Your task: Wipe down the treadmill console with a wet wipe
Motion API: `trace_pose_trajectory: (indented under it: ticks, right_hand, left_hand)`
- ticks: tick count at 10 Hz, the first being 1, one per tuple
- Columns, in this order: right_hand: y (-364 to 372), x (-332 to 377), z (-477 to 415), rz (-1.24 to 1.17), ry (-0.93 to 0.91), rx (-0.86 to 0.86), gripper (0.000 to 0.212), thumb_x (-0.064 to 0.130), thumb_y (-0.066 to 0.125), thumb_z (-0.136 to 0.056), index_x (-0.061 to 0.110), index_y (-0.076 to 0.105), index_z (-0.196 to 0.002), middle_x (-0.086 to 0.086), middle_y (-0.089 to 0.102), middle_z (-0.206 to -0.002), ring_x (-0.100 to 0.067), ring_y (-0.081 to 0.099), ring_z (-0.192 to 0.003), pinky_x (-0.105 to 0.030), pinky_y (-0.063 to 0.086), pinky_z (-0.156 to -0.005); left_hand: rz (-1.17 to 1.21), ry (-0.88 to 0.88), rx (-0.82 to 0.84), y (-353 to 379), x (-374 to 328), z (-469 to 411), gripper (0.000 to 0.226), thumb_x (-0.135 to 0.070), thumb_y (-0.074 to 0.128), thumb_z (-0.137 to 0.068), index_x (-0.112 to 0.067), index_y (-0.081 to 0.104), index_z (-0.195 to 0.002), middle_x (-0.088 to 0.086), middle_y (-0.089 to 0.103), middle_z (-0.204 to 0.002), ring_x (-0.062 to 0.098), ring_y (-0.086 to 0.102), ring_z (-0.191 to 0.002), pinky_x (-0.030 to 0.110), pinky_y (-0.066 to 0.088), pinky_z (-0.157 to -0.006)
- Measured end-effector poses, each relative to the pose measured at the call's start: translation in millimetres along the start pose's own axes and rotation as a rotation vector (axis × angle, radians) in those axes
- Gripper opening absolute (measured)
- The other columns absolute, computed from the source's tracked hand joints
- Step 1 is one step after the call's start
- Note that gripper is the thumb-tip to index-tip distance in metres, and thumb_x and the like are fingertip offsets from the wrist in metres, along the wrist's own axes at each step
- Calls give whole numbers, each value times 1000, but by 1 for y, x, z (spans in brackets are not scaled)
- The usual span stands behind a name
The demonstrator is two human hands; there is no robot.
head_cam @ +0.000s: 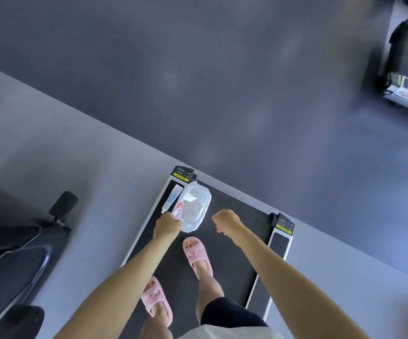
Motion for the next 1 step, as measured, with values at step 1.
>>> trace_pose_trajectory:
  ticks: [1]
  right_hand:
    - [-3, 2, -8, -111, 31, -25, 29, 9, 47, -92, 0, 56, -118, -15, 61, -114, -20, 54, -86, -25, 45, -67]
  left_hand:
    - [13, -47, -24, -5, 8, -7, 35, -4, 42, -85, 15, 52, -112, 29, 60, -112, 38, 60, -102, 43, 50, -82]
Point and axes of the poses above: each hand's wrist, its own z-axis away from the middle knuckle, its own y-axis out of the palm, x = y × z, the point moved 4 cm from there along -z, towards the middle knuckle
